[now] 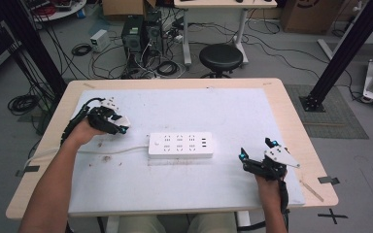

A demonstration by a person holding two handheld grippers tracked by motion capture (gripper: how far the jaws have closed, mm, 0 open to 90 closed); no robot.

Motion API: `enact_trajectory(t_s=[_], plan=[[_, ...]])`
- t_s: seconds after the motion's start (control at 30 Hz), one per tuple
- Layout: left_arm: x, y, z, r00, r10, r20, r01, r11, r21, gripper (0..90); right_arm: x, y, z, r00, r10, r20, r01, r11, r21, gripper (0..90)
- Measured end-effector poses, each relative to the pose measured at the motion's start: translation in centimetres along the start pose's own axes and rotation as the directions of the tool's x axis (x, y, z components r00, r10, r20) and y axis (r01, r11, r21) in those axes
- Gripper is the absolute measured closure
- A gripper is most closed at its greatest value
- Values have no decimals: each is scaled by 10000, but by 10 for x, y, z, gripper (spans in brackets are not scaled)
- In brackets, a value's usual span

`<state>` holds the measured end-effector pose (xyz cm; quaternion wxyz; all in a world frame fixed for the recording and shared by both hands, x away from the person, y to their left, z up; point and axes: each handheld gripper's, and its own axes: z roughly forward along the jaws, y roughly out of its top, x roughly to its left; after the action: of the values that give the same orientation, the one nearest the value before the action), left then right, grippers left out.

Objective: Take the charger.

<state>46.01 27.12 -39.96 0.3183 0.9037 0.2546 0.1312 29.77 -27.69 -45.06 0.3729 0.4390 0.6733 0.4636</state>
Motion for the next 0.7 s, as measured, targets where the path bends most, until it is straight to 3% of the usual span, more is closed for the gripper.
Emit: enact_trajectory(t_s=[0.1,0.3,0.57,0.7], plan=[[-2,1,-8,9999,-146,-60,143,9988,-463,425,0,0,0,10000,25,-3,-25,10000,20,62],[-10,8,-23,9998,127,-146,-144,9921,-1245,426,0,0,0,10000,-6,-10,5,10000,-31,62],[-41,21,-43,9961,848,-249,-882,9708,-2231,426,0,0,-1,10000,72,-30,-72,10000,-68,62],[-58,23,-51,9907,1309,-357,-1357,9590,-2490,426,-1,-1,-1,10000,46,-66,-47,9999,-95,62]])
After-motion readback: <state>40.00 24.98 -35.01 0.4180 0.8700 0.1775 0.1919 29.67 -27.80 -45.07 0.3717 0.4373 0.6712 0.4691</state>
